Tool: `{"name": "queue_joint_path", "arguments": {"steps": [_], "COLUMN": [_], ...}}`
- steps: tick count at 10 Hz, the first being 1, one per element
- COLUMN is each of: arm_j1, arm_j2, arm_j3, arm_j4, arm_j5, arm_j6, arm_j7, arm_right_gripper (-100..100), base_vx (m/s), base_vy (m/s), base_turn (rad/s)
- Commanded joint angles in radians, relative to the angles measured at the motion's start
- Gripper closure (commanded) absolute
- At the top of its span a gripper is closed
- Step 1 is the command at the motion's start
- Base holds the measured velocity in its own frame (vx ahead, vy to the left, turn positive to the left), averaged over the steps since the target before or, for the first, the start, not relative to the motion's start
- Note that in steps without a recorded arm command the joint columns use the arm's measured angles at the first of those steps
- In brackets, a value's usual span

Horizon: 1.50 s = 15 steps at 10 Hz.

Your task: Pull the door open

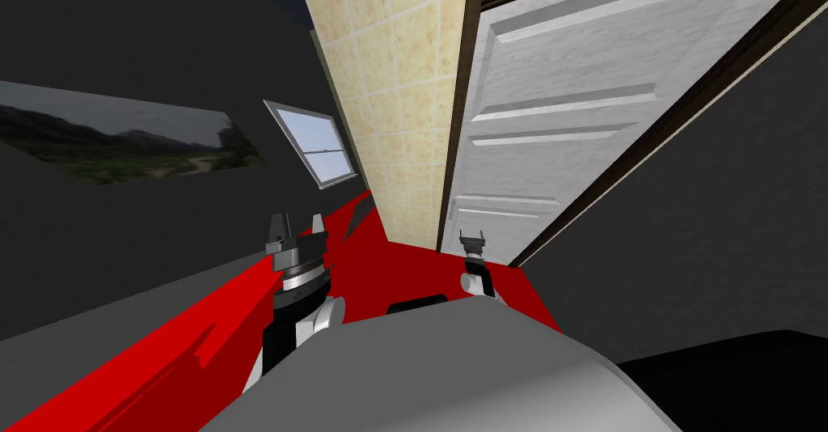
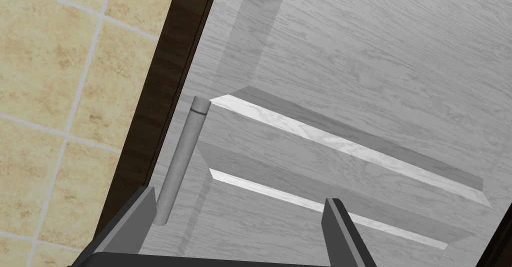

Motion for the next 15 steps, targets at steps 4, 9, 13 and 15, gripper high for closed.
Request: {"name": "queue_joint_path", "arguments": {"steps": [4, 9, 13, 15], "arm_j1": [-0.039, -0.075, -0.104, -0.117], "arm_j2": [-0.003, -0.003, -0.003, -0.003], "arm_j3": [-0.005, -0.009, -0.013, -0.014], "arm_j4": [0.118, 0.228, 0.317, 0.357], "arm_j5": [-0.055, -0.106, -0.147, -0.165], "arm_j6": [-0.023, -0.045, -0.063, -0.071], "arm_j7": [-0.086, -0.165, -0.229, -0.258], "arm_right_gripper": [-100, -100, -100, -100], "base_vx": [0.078, 0.067, 0.071, 0.064], "base_vy": [-0.054, -0.061, -0.068, -0.063], "base_turn": [0.157, 0.138, 0.142, 0.116]}}
